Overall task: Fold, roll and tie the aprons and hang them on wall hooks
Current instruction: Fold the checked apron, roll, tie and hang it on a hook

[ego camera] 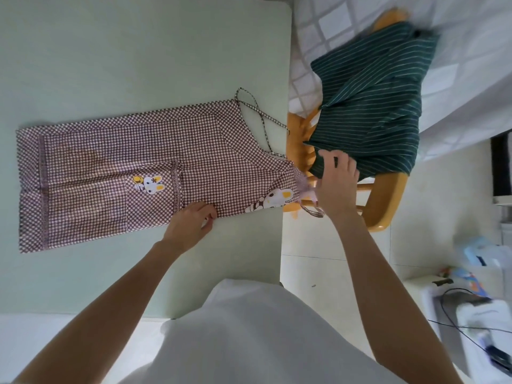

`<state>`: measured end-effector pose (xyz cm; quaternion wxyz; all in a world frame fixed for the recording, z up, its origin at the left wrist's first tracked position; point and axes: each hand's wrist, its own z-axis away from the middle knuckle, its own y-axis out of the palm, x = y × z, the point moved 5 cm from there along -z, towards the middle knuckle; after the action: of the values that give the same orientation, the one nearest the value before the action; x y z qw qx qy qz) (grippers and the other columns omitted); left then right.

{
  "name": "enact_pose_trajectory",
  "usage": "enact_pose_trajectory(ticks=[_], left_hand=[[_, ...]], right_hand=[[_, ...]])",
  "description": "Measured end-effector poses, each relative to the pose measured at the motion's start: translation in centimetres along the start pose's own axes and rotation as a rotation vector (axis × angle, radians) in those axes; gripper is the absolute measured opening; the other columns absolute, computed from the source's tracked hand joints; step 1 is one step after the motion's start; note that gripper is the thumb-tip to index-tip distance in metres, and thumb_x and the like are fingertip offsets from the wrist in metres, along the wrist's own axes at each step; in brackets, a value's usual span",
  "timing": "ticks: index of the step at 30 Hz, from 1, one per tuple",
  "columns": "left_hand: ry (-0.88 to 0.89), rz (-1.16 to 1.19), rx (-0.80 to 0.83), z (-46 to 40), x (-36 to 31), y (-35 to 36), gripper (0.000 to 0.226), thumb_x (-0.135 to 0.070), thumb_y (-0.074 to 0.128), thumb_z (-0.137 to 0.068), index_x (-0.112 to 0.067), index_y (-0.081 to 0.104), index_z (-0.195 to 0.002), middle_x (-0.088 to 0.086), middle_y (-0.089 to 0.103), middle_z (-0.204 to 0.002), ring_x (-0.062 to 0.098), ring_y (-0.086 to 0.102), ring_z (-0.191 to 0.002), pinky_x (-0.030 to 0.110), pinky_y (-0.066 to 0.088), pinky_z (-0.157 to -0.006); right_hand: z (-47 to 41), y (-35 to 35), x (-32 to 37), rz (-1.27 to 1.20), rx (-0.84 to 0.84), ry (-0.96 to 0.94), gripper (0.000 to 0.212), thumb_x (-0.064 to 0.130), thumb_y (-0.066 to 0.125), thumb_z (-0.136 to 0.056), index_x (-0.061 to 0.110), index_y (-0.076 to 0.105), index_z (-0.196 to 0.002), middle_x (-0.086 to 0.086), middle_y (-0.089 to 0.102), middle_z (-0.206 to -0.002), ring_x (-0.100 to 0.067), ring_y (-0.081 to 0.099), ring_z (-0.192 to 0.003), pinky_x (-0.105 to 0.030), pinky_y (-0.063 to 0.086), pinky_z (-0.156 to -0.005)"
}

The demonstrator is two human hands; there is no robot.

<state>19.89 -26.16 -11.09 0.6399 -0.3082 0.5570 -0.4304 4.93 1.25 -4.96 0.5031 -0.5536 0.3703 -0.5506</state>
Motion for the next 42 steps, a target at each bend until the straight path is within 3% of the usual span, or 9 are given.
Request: enact_pose_trajectory(ticks=[4,7,11,15,21,28,31,37,42], left_hand=[[0.036,0.065,-0.141,2.0,1.4,-0.9,0.024,-0.011,0.072,-0.076,-0.013,0.066,-0.099,0.003,0.063,-0.1,0.021,0.055,-0.095,0.032,0.045,-0.085],[-0.111,-0.004,-0.166,5.1,4.3,-1.5,0.043,-0.038,0.055,-0.08,-0.018,0.058,-0.118,0.003,0.054,-0.124,0.025,0.046,-0.118,0.047,0.039,-0.1],[-0.341,-0.074,0.01,9.5,9.2,-0.6,0.074,-0.064,0.039,-0.078,-0.031,0.031,-0.143,-0.003,0.021,-0.154,0.023,0.01,-0.144,0.058,0.01,-0.11],[-0.248,-0.05,-0.087,10.6,10.1,-1.8,0.073,-0.049,0.058,-0.08,-0.025,0.032,-0.144,0.003,0.017,-0.156,0.029,0.013,-0.143,0.056,0.025,-0.108],[-0.342,-0.003,-0.243,12.8,14.0,-3.9,0.061,-0.015,0.078,-0.065,-0.012,0.053,-0.12,0.013,0.048,-0.128,0.032,0.045,-0.114,0.049,0.049,-0.088],[-0.298,-0.047,-0.121,15.1,18.8,-5.6,0.046,-0.05,0.05,-0.083,-0.022,0.061,-0.118,0.001,0.057,-0.12,0.024,0.05,-0.11,0.042,0.046,-0.09],[-0.276,-0.045,-0.111,15.3,20.2,-6.1,0.05,-0.053,0.046,-0.083,-0.022,0.061,-0.119,0.001,0.058,-0.119,0.024,0.05,-0.111,0.042,0.046,-0.09],[-0.225,-0.03,-0.147,15.0,21.2,-7.0,0.047,-0.054,0.044,-0.086,-0.022,0.067,-0.111,-0.002,0.061,-0.112,0.02,0.053,-0.102,0.041,0.05,-0.082],[-0.202,-0.049,-0.152,15.1,21.4,-7.1,0.047,-0.056,0.048,-0.083,-0.023,0.065,-0.112,-0.004,0.06,-0.113,0.018,0.052,-0.103,0.038,0.048,-0.083]], right_hand=[[3.9,2.6,5.1,-0.133,0.068,-0.276,0.04,0.006,0.061,-0.081,0.012,0.056,-0.12,-0.011,0.054,-0.123,-0.028,0.048,-0.115,-0.039,0.043,-0.096],[7.4,7.2,8.8,-0.091,0.228,-0.486,0.044,0.015,0.065,-0.081,0.014,0.056,-0.124,-0.011,0.052,-0.132,-0.029,0.046,-0.124,-0.047,0.042,-0.102],[9.0,10.5,7.4,-0.024,0.302,-0.282,0.059,0.033,0.053,-0.093,0.018,0.03,-0.145,-0.014,0.015,-0.156,-0.031,0.016,-0.143,-0.035,0.016,-0.111],[8.9,9.5,7.7,0.062,0.183,-0.323,0.053,0.032,0.06,-0.087,0.018,0.044,-0.136,-0.016,0.031,-0.148,-0.035,0.031,-0.135,-0.04,0.028,-0.108],[10.1,9.5,15.8,0.016,0.127,-0.697,0.032,0.027,0.073,-0.072,0.017,0.061,-0.1,-0.004,0.056,-0.102,-0.022,0.048,-0.096,-0.036,0.042,-0.082],[9.6,12.3,19.8,0.004,0.129,-0.681,0.005,0.013,0.057,-0.085,0.013,0.06,-0.089,-0.002,0.059,-0.086,-0.022,0.052,-0.079,-0.038,0.049,-0.067],[9.5,11.8,20.5,-0.028,0.135,-0.698,0.019,0.02,0.04,-0.092,0.011,0.056,-0.09,-0.002,0.058,-0.086,-0.02,0.051,-0.08,-0.038,0.049,-0.07],[10.8,12.8,22.8,0.079,0.195,-0.789,0.038,0.029,0.071,-0.076,0.018,0.056,-0.109,-0.004,0.056,-0.099,-0.021,0.054,-0.088,-0.034,0.048,-0.073],[9.6,13.1,24.7,0.057,0.119,-0.72,0.012,0.018,0.071,-0.079,0.014,0.066,-0.089,-0.004,0.057,-0.092,-0.021,0.054,-0.083,-0.036,0.052,-0.067]])
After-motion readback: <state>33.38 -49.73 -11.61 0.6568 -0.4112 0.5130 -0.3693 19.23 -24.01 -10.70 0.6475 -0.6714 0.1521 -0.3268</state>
